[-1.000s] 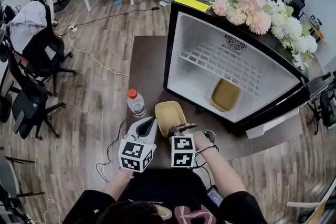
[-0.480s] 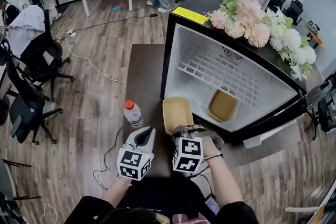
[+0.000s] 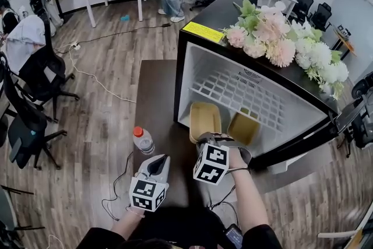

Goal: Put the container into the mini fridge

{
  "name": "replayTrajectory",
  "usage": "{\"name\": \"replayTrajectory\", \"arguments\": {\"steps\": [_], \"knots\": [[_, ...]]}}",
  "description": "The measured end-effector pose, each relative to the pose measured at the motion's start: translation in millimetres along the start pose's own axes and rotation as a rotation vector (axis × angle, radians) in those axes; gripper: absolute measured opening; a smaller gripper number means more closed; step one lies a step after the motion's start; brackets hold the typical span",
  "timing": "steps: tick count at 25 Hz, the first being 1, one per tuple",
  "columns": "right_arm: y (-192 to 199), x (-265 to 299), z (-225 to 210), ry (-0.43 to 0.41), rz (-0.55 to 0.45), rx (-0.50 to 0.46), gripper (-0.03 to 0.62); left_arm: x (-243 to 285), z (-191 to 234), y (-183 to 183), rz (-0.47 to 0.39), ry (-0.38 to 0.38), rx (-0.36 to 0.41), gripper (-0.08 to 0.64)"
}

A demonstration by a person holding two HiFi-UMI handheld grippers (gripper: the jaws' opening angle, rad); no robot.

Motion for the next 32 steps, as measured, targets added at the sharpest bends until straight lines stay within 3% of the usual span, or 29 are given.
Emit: {"name": "replayTrajectory", "arguments": {"steps": [17, 32], "knots": [[19, 41, -63, 0.009, 0.041, 0.096, 0.020, 24, 5, 5, 0.046, 0.001, 0.002, 0.008], [27, 69, -77, -0.024, 0.081, 0.103, 0.020, 33, 12, 7, 0.058, -0.019, -0.018, 0.008]]}}
Point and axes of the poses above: the fingertips, and each gripper's own axes: x forward along the fingers, z to its left, y out of its underside, the point moved 3 cm from there along -x, backward along the fingers, and after that the axes turned 7 degrees about -y, right-handed, at the moved point
